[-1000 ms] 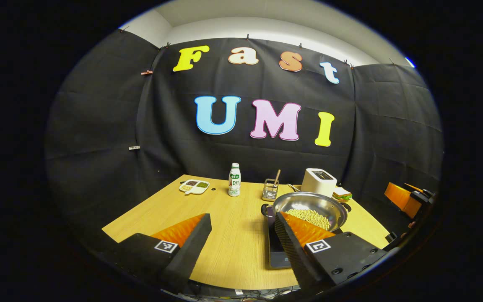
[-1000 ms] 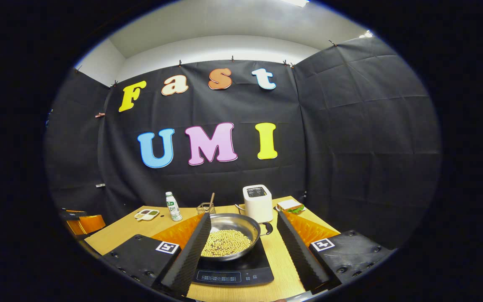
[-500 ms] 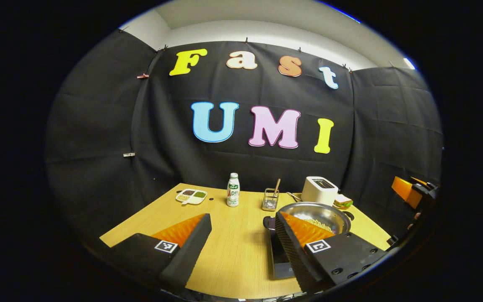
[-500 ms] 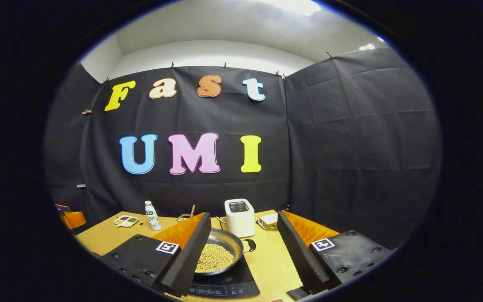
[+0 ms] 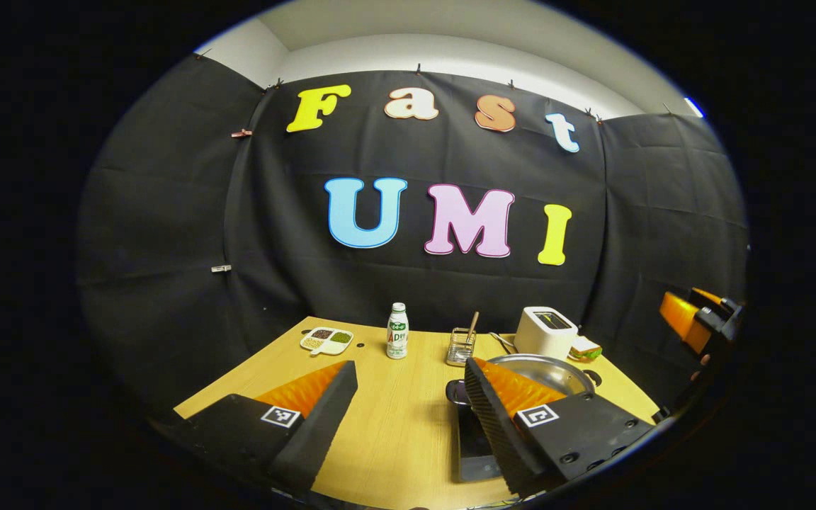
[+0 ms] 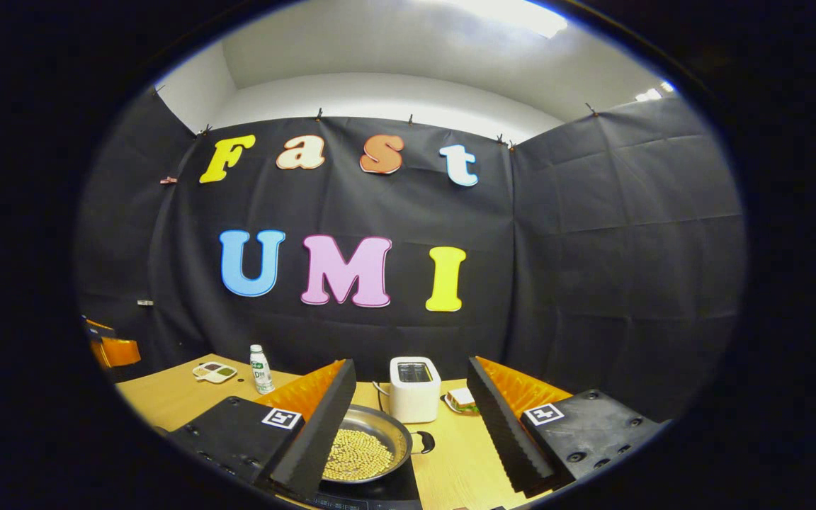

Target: First push the handle of the pot to place it horizontally, then grasp the pot with both hands and set it on the induction cooktop.

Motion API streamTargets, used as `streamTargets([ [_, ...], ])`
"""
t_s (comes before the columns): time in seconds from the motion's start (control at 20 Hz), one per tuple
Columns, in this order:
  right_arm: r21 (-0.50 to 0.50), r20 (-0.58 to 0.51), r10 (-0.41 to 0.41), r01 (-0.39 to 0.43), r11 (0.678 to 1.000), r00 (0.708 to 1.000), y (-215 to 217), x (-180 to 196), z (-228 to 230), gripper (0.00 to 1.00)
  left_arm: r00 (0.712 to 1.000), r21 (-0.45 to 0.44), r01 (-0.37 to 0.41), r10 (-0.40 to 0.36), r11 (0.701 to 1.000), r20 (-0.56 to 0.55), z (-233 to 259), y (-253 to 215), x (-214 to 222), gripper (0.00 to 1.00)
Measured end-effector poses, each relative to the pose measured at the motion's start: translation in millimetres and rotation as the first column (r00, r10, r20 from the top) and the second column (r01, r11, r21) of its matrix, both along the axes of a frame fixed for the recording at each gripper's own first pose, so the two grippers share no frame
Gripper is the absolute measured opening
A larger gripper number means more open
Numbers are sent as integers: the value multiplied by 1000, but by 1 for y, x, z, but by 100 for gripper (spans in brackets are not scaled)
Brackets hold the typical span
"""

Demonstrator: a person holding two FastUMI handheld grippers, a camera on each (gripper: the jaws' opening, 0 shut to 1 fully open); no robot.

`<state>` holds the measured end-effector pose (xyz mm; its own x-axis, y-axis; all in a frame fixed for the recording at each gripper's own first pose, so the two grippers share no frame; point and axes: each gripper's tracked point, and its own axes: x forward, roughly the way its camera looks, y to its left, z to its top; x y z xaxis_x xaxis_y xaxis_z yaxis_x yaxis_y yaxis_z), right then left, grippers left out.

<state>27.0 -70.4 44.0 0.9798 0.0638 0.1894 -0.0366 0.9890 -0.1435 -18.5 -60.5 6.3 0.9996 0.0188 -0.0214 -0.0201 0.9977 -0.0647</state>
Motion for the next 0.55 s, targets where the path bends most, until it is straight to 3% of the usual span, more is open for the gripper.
streamTargets([
  [0.1, 7, -58, 44, -44, 999, 997, -1, 12, -6, 98, 999, -31, -36, 36, 999, 5, 6, -2, -6, 96],
  [0.55, 50, -101, 145, -140, 989, 984, -11, 24, -6, 98, 990, -14, -140, 140, 990, -11, 5, -19, -29, 95],
])
